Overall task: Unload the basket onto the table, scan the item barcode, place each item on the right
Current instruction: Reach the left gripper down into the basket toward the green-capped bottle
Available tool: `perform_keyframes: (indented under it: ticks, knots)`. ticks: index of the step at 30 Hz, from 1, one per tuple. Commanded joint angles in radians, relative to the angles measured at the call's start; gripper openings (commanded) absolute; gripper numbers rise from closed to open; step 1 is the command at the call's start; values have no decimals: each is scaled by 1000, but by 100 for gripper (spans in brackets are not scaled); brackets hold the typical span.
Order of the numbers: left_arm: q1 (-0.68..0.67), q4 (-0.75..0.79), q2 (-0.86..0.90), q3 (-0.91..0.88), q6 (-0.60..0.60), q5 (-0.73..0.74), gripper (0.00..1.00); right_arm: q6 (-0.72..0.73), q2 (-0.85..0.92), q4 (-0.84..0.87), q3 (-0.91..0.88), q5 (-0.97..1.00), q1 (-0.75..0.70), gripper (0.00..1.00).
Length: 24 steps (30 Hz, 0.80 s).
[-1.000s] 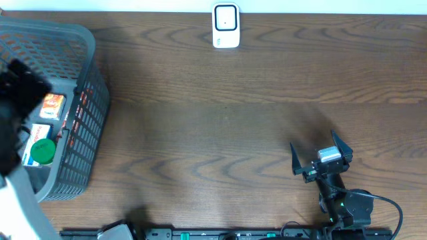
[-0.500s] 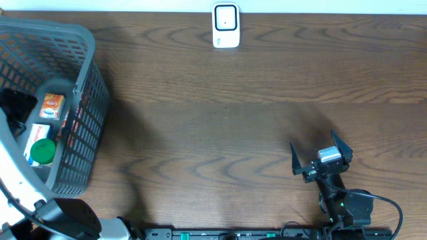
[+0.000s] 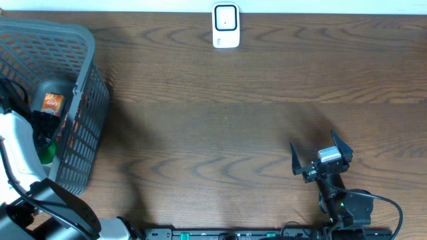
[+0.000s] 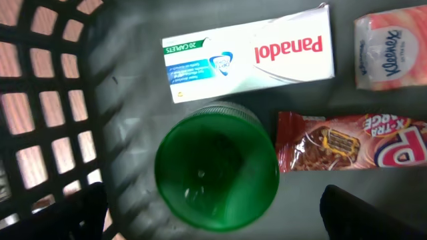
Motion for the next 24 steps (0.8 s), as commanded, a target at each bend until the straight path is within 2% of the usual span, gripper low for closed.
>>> perform_keyframes:
  ticks: [1,12,24]
  knots:
    - [5,35,-2,-34,-16,-6,99,13,-6,-3,-2,-3,-9,99]
    - [36,197,1,-168,-16,25,99,13,-6,-3,-2,-3,-9,99]
    - [36,273,109,-185,-12,70,99,13,-6,-3,-2,-3,-9,99]
